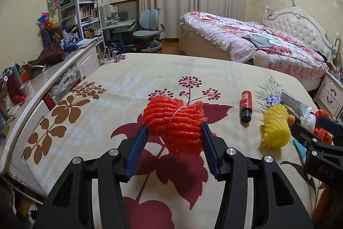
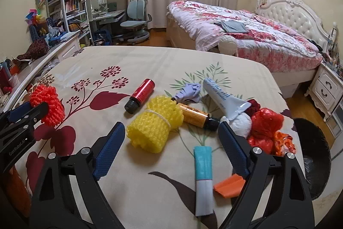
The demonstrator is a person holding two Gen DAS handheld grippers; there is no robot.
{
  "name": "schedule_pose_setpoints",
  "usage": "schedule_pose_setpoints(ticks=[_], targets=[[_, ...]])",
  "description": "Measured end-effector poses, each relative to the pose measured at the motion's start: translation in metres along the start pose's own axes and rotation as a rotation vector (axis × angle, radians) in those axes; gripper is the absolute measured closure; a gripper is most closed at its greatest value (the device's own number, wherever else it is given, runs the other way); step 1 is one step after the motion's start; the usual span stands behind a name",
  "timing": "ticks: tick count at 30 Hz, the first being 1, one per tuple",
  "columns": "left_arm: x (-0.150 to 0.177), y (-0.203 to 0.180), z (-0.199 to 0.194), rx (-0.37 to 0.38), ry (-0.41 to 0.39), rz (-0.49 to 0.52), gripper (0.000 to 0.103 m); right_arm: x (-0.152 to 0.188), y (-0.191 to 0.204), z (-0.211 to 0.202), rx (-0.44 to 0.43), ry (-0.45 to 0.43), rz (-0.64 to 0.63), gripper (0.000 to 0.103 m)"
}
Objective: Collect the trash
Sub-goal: 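Grasp the yellow foam net with the right gripper while the left lifts the red net, then carry both nets over the black bin and open both grippers to drop them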
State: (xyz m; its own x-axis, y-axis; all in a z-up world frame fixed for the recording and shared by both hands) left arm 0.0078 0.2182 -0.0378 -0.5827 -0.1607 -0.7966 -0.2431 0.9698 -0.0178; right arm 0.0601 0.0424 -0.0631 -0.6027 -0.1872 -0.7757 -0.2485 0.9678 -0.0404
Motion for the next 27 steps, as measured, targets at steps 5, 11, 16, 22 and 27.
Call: schedule_pose_setpoints(ticks=[5,11,16,22,27], targets=[[0.002,0.012,0.010,-0.007,0.019,-0.016,0.051,-0.002,0.013,0.021,0.004,0.040,-0.011,0.021],[0.004,0.009,0.018,0.006,0.036,-0.021,0.051,0.009,0.012,0.041,-0.045,0.116,0.005,0.047],[0.006,0.001,0.016,0.021,0.037,-0.015,0.051,0.013,0.010,0.036,-0.069,0.107,0.012,0.059],[0.004,-0.018,0.006,0.055,0.020,-0.008,0.051,0.012,0.001,0.011,-0.068,0.054,0.005,0.060],[0.000,-0.044,-0.006,0.099,0.000,0.016,0.051,0.008,-0.018,-0.016,-0.053,-0.002,0.023,0.060]])
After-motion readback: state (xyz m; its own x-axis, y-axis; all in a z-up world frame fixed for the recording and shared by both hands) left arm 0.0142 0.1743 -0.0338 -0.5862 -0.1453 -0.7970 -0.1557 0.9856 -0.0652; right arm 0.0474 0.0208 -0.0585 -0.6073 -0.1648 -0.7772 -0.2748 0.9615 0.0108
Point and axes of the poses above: each gripper's, at about its wrist camera, not at the fingertips, and z roughly the way its jaws point, y to its left, x to its underside, the point moved 4 cm from there along z, roughly the way its jaws point, and after that the axes turned 3 degrees about x, right-handed, at the moved point
